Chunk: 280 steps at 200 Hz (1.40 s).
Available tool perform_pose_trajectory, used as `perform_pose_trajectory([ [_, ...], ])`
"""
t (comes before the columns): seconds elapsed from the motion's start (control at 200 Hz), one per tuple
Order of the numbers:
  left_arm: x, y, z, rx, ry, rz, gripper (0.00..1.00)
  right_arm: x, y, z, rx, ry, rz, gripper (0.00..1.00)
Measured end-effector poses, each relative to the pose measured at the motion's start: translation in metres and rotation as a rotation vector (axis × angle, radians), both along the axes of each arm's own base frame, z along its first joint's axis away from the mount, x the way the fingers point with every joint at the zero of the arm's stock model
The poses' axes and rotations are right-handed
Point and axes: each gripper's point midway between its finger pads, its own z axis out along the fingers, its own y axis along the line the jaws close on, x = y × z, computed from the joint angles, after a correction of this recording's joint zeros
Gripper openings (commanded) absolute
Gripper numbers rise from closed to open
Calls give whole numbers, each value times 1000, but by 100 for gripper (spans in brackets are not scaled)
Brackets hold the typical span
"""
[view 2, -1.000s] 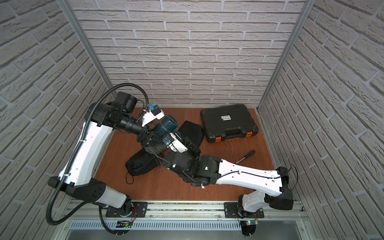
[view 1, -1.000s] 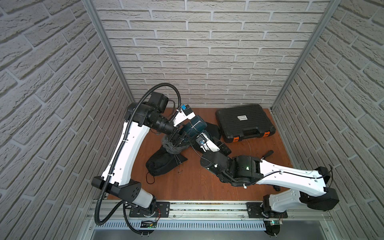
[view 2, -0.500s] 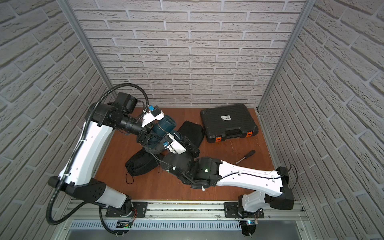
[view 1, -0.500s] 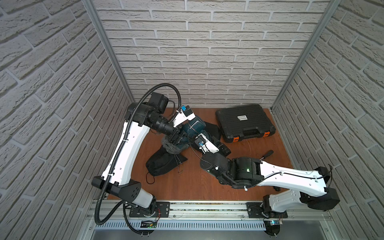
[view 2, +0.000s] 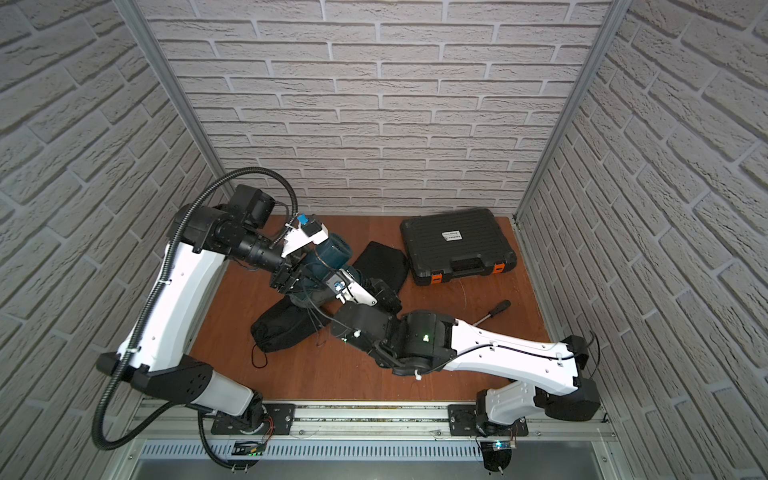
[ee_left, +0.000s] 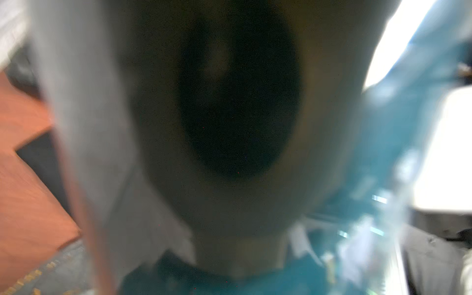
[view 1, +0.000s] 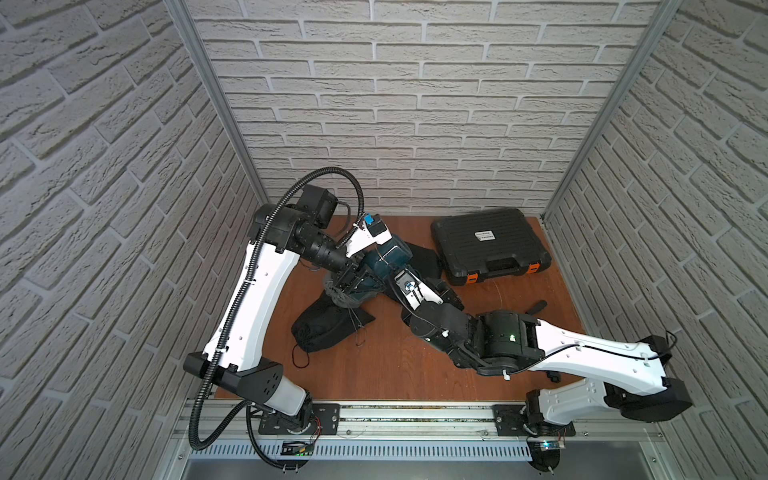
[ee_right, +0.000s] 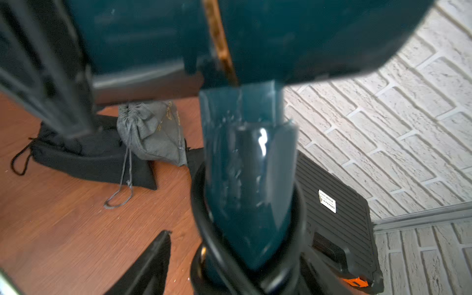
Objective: Pack away hair dryers
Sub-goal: Pick up the hair dryer from the center of the board, then fold the hair dryer.
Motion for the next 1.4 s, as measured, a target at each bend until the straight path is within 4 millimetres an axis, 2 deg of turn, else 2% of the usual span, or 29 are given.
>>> perform_pose_trajectory([
  [0.145,-4,-3,3,-9,-42,-45,0,-11,-17,-5,59,126,31,76],
  [0.4,-17,-15,1,1,-83,-130,0,-29,-48,-2,248,342,119,73],
  [0.515,-17,-14,0,8,-88,-134,0,-36,-48,3,312,405,170,72],
  [0.705,-18,-15,0,8,-94,-143,0,-43,-38,2,357,471,237,70],
  [0.945,-19,-16,1,2,-95,-148,0,-40,-21,-3,384,524,289,51],
  [1.11,-20,-17,2,-7,-92,-153,0,-41,-11,-6,391,530,343,21],
  [1.165,-20,-16,2,-6,-92,-151,0,-40,-11,-6,399,532,348,3],
  [1.4,-17,-12,0,-9,-24,-93,0,-36,-4,-5,468,518,363,3],
])
